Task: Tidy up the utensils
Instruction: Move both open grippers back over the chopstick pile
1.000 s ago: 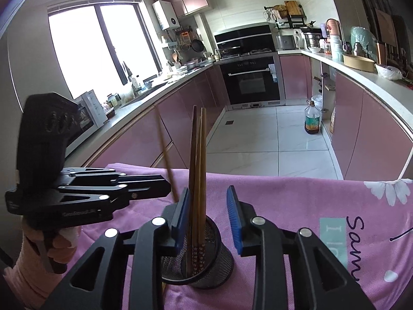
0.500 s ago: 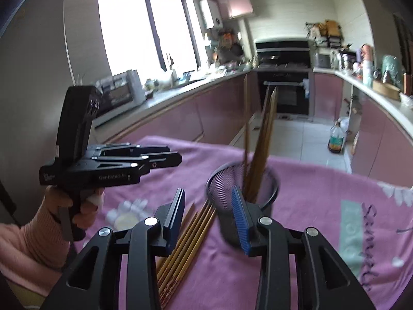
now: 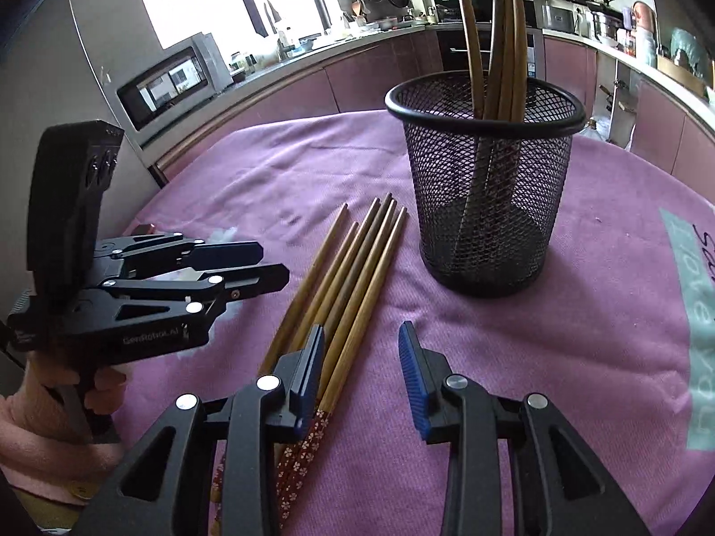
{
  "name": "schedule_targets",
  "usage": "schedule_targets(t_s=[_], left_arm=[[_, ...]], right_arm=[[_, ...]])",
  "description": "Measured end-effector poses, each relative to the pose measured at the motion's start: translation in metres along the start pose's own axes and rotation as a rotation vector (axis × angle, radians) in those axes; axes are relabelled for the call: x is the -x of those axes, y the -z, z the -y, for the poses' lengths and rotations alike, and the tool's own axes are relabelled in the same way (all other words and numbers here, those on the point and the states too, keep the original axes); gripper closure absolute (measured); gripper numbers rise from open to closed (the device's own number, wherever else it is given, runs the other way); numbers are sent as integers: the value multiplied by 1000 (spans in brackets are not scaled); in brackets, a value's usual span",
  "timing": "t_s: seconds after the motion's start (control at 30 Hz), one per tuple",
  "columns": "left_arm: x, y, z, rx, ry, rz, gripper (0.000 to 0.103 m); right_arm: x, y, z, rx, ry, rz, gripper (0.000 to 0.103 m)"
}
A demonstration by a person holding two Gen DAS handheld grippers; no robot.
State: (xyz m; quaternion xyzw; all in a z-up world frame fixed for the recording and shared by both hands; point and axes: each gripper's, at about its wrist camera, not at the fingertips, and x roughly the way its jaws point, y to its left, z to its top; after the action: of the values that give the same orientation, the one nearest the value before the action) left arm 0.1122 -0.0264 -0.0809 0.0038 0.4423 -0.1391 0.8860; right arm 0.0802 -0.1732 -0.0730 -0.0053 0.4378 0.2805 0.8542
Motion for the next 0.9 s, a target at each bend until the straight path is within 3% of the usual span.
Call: schedule_targets(t_s=[0.9], left_arm=[[3,5,24,-40,1,-12,57]], right_arm=[[-6,7,-6,42,86,-20,74]])
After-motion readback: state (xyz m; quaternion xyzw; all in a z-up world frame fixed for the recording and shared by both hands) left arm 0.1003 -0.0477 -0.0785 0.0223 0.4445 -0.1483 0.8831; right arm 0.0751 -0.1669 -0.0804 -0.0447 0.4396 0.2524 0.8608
